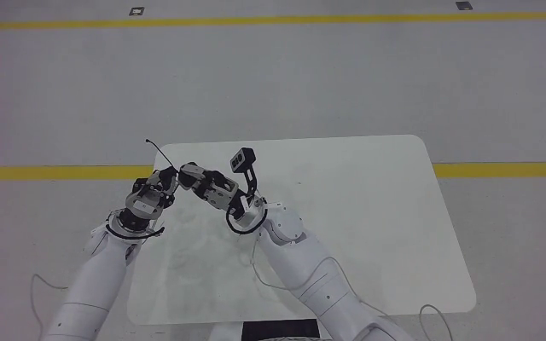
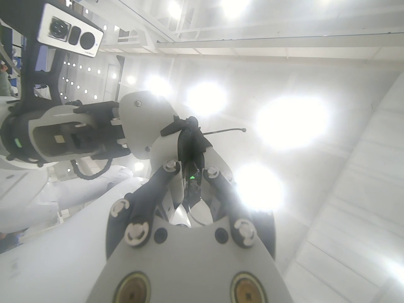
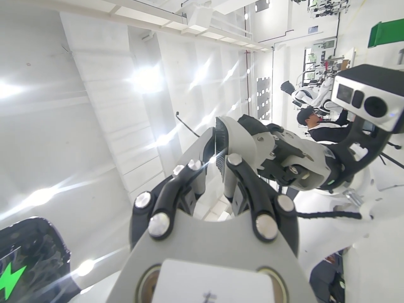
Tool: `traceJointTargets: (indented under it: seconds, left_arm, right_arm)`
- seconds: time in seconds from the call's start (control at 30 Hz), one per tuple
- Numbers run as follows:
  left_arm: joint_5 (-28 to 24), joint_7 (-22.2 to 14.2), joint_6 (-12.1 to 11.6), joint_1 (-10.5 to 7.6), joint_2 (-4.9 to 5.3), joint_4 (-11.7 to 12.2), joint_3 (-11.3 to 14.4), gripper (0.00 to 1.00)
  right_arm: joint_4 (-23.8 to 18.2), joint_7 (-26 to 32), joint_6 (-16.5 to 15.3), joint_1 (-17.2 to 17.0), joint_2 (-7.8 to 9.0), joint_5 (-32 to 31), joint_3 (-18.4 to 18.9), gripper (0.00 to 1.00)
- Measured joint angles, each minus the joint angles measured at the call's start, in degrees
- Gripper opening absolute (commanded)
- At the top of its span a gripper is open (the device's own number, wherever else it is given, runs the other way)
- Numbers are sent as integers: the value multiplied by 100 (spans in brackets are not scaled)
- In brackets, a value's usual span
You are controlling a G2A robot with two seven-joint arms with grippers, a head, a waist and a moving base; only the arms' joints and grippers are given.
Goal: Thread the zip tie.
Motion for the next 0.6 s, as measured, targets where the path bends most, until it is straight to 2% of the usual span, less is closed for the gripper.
traceJointTargets:
  seconds: [0.33, 0.6]
  left_arm:
    - [0, 0, 0, 0, 0, 0, 0, 0]
    - [0, 0, 0, 0, 0, 0, 0, 0]
  right_arm:
    - [-42, -7, 0, 9, 5, -2, -51, 7]
    - [-78, 0, 0, 13, 1, -30, -39, 9]
